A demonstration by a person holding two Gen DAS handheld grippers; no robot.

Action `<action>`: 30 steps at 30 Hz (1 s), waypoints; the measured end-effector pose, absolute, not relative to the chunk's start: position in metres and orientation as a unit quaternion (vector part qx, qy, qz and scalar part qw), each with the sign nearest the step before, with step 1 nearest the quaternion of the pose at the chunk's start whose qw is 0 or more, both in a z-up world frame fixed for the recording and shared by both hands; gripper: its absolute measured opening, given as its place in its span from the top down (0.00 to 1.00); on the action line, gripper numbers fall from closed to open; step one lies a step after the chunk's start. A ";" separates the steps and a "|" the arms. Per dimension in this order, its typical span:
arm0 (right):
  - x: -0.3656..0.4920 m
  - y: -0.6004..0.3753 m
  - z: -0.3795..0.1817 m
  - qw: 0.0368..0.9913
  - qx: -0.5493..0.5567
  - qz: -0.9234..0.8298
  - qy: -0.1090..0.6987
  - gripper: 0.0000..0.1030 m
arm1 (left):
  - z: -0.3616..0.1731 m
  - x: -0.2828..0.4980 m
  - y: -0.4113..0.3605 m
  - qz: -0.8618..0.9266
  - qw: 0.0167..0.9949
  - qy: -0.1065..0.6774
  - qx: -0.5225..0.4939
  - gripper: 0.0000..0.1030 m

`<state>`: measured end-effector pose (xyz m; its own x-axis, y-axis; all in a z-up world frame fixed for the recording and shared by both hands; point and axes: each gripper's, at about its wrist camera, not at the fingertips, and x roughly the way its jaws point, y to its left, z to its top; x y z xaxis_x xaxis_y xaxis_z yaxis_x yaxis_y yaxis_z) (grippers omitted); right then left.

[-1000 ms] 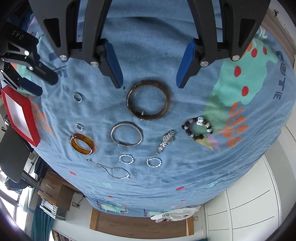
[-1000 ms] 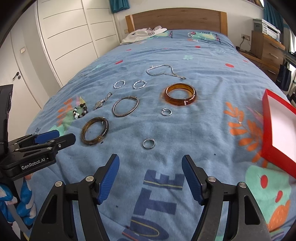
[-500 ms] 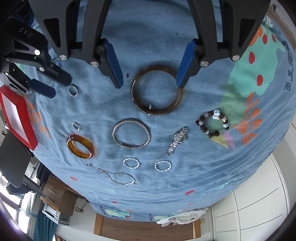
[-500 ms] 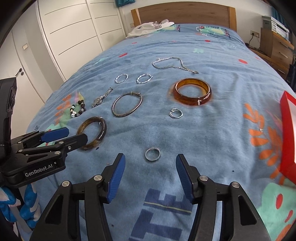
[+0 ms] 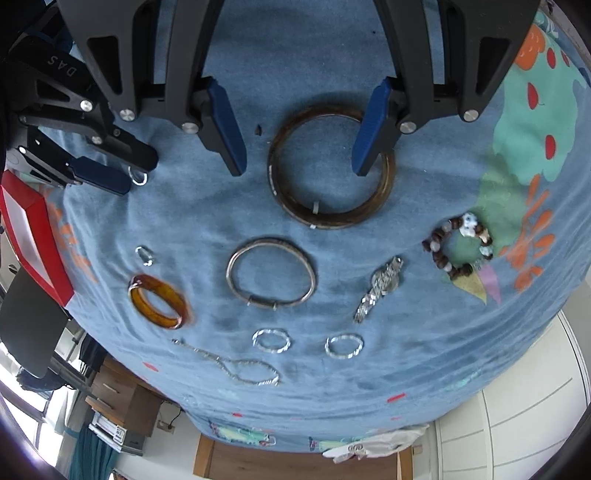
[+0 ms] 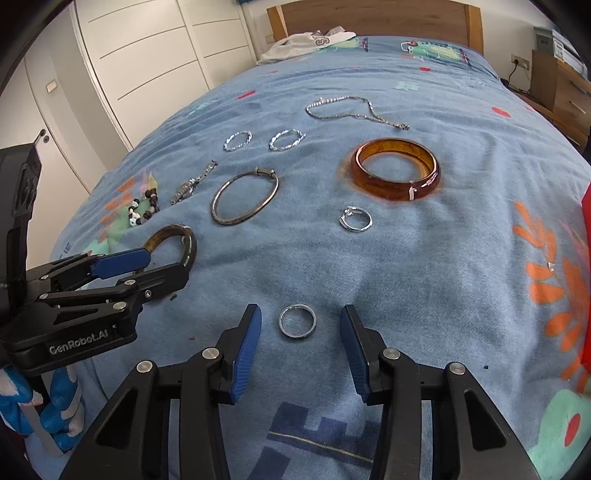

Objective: Organize jewelry
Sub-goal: 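Grasp the dark bangle with the left tool while the right tool grasps a silver ring, then carry the dark bangle and silver ring with both tools into the red box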

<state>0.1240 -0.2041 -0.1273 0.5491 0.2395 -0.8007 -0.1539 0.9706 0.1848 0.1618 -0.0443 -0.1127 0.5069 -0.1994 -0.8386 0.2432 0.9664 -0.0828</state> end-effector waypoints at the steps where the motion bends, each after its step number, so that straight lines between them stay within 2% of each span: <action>1: 0.125 -0.203 -0.129 0.878 0.044 0.112 0.463 0.58 | -0.116 0.164 -0.044 -0.127 0.865 0.485 0.020 0.45; 4: 0.128 -0.201 -0.134 0.878 0.037 0.114 0.464 0.58 | -0.123 0.168 -0.046 -0.123 0.861 0.493 0.026 0.46; 8: 0.130 -0.200 -0.138 0.878 0.026 0.116 0.463 0.63 | -0.128 0.169 -0.053 -0.124 0.859 0.496 0.042 0.52; 12: 0.132 -0.202 -0.138 0.878 0.023 0.113 0.464 0.76 | -0.129 0.169 -0.057 -0.124 0.859 0.494 0.047 0.71; 14: 0.131 -0.204 -0.138 0.878 0.021 0.115 0.465 0.80 | -0.129 0.169 -0.058 -0.129 0.859 0.493 0.050 0.85; 16: 0.130 -0.204 -0.137 0.877 0.019 0.116 0.465 0.80 | -0.127 0.167 -0.060 -0.129 0.859 0.492 0.053 0.91; 30: 0.092 -0.231 -0.094 0.895 0.045 0.101 0.431 0.80 | -0.089 0.138 -0.078 -0.134 0.878 0.455 0.068 0.93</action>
<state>0.0923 -0.2306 -0.0943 0.6077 0.2190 -0.7634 -0.1412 0.9757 0.1675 0.1384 -0.0784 -0.0886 0.5501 -0.1733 -0.8169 0.2968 0.9549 -0.0028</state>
